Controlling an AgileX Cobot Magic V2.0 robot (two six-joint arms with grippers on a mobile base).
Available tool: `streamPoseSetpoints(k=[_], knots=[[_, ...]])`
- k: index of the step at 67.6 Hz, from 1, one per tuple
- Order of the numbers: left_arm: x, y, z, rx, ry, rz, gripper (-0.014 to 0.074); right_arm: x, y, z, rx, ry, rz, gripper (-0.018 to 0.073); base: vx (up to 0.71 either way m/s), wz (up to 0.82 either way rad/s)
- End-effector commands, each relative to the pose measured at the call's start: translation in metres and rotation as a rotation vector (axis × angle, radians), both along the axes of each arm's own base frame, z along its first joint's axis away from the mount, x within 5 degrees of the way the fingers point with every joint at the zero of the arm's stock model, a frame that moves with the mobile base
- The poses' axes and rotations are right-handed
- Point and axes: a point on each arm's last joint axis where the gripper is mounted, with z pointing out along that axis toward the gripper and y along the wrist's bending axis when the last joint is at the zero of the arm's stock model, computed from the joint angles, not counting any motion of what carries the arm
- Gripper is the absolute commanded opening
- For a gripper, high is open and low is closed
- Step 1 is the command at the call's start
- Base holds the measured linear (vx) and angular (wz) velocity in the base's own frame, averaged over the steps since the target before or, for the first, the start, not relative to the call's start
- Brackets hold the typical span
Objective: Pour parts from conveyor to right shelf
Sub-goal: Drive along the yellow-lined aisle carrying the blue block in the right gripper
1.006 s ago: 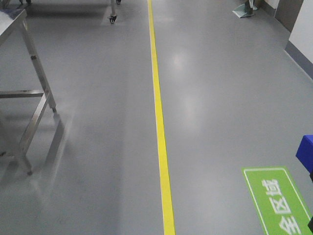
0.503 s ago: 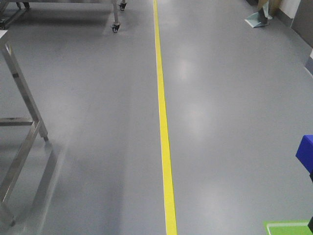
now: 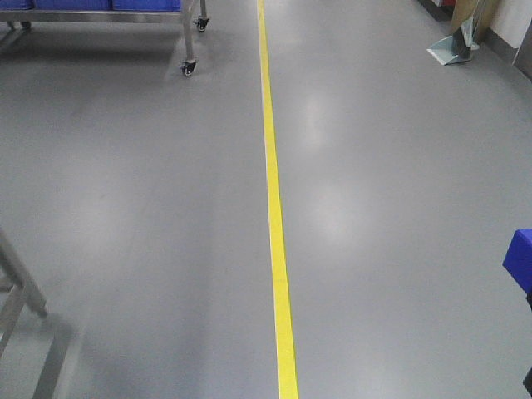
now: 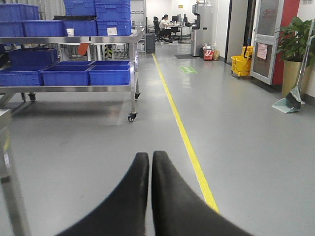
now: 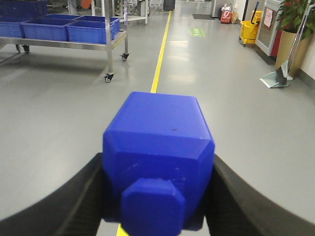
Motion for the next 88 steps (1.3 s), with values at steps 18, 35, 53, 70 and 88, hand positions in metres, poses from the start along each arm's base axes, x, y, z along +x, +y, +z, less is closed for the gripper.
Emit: streamPoseSetpoints(k=[18,35,53,70,88], knots=[[-0.0016,-0.0004,0.0135,-0.013,-0.097,-0.006,-0.0006,0.0015,-0.0026,0.0144,-0.004,-0.088,-0.029,-0.0001,0.73,-0.08],[-0.0016,-0.0004,0.0135,-0.013,-0.097,-0.006,-0.0006,0.0015,-0.0026,0.0144,-0.004,-0.088,-0.029,-0.0001,0.76,0.02],[-0.0016,-0.0004,0.0135,-0.013,-0.097,-0.006,-0.0006,0.0015,-0.0026,0.0144,-0.003,-0.088,-0.029,-0.0001,0.78,0.1],[-0.0016,-0.0004,0.0135,-0.013,-0.097,-0.006,-0.0006,0.0015,-0.0026,0.0144,-0.003,-0.088,-0.029,-0.0001,0.75,0.07],[-0.0016,-0.0004,0.0135,-0.013,-0.097,-0.006,-0.0006,0.0015,-0.0026,0.0144,-0.003,-0.088,-0.029,-0.0001,0.75,0.05]])
